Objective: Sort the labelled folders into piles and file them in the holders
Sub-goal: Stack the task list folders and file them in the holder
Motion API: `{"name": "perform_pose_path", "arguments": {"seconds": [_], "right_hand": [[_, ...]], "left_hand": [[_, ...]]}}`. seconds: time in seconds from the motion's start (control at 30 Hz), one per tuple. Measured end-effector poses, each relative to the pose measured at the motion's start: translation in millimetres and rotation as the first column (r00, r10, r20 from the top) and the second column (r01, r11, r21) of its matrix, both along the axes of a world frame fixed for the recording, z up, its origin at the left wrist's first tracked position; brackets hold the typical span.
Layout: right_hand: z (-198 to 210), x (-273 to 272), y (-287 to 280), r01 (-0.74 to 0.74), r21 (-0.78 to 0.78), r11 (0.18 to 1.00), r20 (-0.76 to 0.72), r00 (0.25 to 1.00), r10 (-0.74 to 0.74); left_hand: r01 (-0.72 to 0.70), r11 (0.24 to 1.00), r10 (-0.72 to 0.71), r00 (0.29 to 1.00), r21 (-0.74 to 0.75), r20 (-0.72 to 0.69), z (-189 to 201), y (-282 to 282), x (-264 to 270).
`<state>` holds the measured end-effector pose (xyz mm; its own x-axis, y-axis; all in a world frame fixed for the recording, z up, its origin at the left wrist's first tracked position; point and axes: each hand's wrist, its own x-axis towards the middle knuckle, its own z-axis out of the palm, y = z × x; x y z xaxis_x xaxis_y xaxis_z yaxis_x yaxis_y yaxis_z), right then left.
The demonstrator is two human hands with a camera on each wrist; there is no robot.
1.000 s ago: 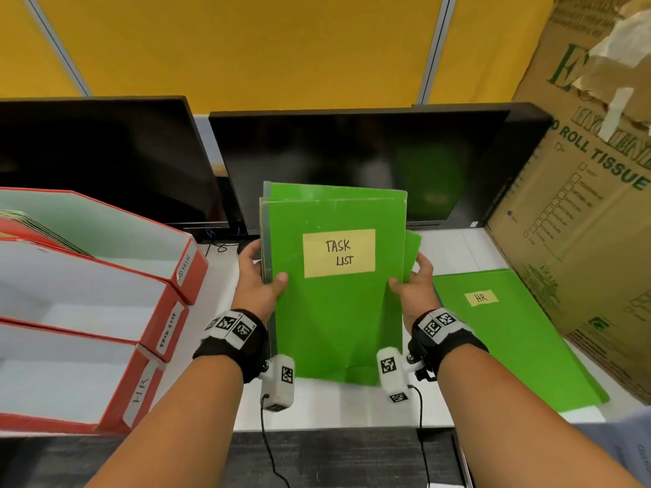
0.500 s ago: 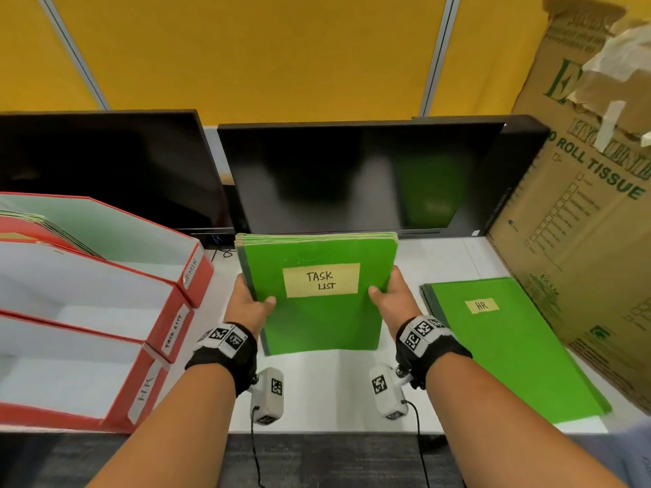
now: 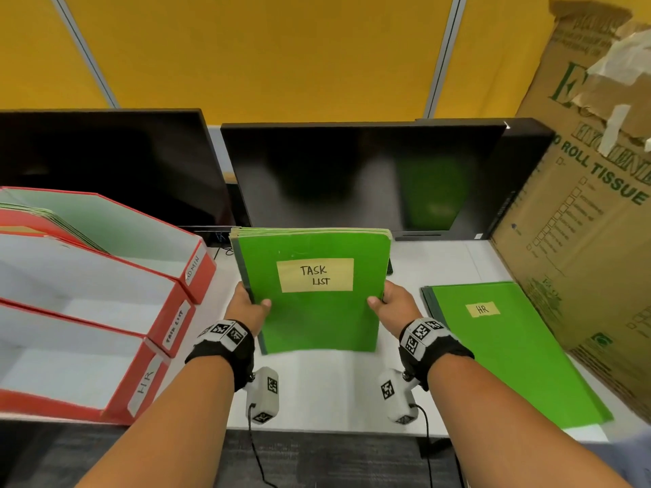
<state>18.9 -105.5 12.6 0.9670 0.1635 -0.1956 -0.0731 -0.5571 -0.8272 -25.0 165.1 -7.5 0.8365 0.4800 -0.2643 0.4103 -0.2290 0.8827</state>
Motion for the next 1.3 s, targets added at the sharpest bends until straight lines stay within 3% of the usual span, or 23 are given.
{"name": "perform_pose_path", "arguments": {"seconds": [0.17,0.4,0.77,1.1,1.3], "right_hand": [[28.7,0.9,10.1,-0.11,0.048,0.993,0.11,0.988,0.105],[60.1,-10.1,57.6,-0.228,0.099,0.969,0.212,0.956,0.203],[109.7,-41.0,175.6,-0.272,0.094,0.958,0.413,0.886,0.211],[101.1,-82.5,299.5,-0.222,0.176,0.959,0.47,0.875,0.116],[76.7,-93.3,362.5,-0.224,0.156,0.962,0.455,0.881,0.131]], "left_hand": [[-0.06,0.989,0.054,0.997,0.135,0.054,35.0,4.6,-10.6],[-0.213,0.97,0.191,0.965,0.117,0.178,72.9,45.6,-37.2],[-0.331,0.929,0.269,0.911,0.167,0.312,128.4,161.4,-75.3],[-0.341,0.868,0.247,0.927,0.361,0.284,156.9,278.1,-110.6],[-0.414,0.772,0.376,0.909,0.483,0.179,155.0,322.2,-134.7]]}}
